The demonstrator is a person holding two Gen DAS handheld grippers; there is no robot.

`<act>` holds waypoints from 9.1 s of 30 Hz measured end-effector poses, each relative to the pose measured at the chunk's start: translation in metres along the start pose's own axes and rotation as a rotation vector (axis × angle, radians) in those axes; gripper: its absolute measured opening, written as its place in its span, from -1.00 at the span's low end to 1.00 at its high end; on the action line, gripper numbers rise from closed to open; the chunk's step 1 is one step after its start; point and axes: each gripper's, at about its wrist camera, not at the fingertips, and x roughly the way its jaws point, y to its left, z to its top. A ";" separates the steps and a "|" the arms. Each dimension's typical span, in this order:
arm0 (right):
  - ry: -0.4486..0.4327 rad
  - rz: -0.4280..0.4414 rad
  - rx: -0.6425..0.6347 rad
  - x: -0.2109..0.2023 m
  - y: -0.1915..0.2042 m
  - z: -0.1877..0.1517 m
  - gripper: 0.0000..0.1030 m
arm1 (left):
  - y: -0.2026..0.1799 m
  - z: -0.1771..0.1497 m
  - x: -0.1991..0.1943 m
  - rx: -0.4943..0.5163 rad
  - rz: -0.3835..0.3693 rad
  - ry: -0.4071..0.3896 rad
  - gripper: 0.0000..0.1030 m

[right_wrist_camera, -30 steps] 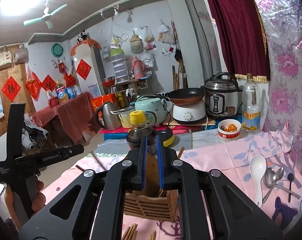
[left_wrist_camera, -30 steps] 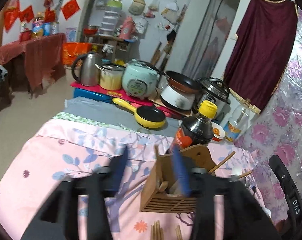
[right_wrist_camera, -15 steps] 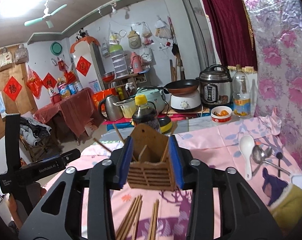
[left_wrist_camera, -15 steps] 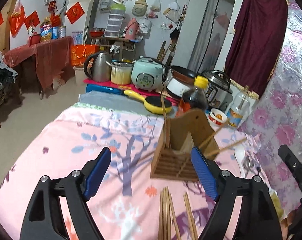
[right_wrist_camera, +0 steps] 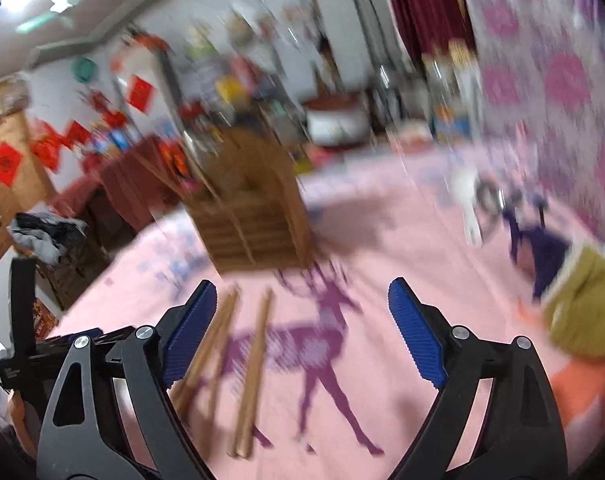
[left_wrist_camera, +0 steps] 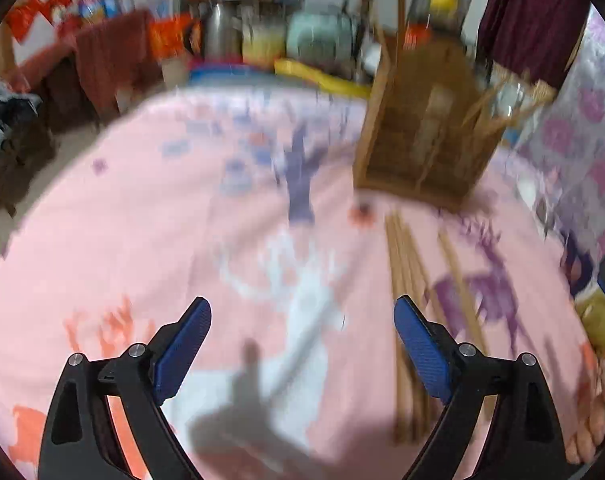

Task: Organize utensils
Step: 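Withdraw both tools from the holder down over the loose chopsticks, then close the left tool on a bamboo chopstick while the right tool grasps another, then lift the left tool's chopstick into the holder while the right tool inserts its own, then open the left tool releasing its chopstick while the right tool releases its chopstick, then withdraw both tools and hover them open over the remaining chopsticks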

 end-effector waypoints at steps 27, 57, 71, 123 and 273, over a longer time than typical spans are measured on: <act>0.200 0.046 0.103 0.034 -0.014 -0.015 0.65 | -0.036 -0.016 0.023 0.145 -0.022 0.107 0.77; 0.324 0.015 -0.338 0.016 0.033 -0.076 0.16 | -0.019 -0.009 0.039 0.103 0.064 0.125 0.92; 0.302 -0.105 -0.249 0.015 0.004 -0.065 -0.08 | -0.020 -0.010 0.039 0.105 0.066 0.123 0.92; 0.371 -0.014 -0.249 0.031 0.010 -0.069 -0.83 | -0.038 -0.052 0.003 0.272 -0.116 0.105 -0.68; 0.069 -0.050 -0.151 0.030 0.042 -0.006 0.25 | -0.031 0.036 -0.001 0.029 0.027 -0.099 0.88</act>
